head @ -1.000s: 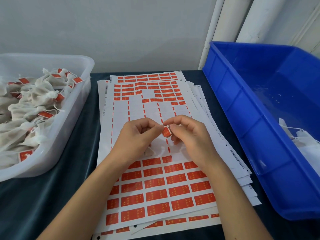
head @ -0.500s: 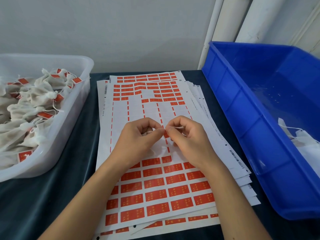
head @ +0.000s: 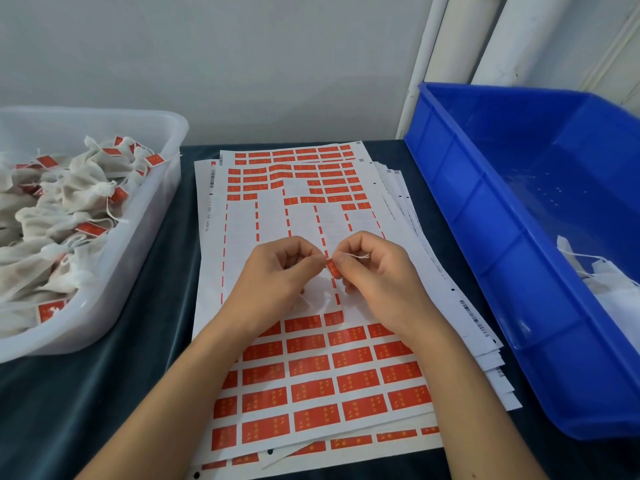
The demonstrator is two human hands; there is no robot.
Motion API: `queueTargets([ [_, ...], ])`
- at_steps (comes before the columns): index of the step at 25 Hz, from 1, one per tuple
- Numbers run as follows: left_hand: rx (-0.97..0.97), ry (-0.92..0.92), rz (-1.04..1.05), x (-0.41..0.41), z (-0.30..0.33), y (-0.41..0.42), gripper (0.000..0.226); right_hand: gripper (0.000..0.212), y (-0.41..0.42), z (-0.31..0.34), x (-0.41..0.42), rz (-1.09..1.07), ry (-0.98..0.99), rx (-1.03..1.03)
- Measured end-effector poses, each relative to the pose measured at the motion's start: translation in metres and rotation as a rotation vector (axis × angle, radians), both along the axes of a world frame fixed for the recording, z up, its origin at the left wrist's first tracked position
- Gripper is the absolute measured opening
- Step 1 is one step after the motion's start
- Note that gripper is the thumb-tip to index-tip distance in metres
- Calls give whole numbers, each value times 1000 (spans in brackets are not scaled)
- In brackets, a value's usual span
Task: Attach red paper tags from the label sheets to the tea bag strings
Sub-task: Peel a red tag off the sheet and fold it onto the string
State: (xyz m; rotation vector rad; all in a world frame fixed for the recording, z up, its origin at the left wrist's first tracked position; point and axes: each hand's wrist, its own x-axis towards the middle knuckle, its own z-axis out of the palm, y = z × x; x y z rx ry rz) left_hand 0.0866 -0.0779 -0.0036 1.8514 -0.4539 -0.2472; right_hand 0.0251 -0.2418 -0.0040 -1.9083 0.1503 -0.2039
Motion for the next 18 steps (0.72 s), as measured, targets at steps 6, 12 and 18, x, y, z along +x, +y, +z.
queueTargets([
  [6,-10,-2,5,1,0,0,26,10,1,3,-1,18,13,33],
  [12,3,11,-38,-2,2,2,26,13,1,3,-1,28,22,10],
  [18,-20,80,-61,-3,4,1,24,16,0,4,-2,1,25,75],
])
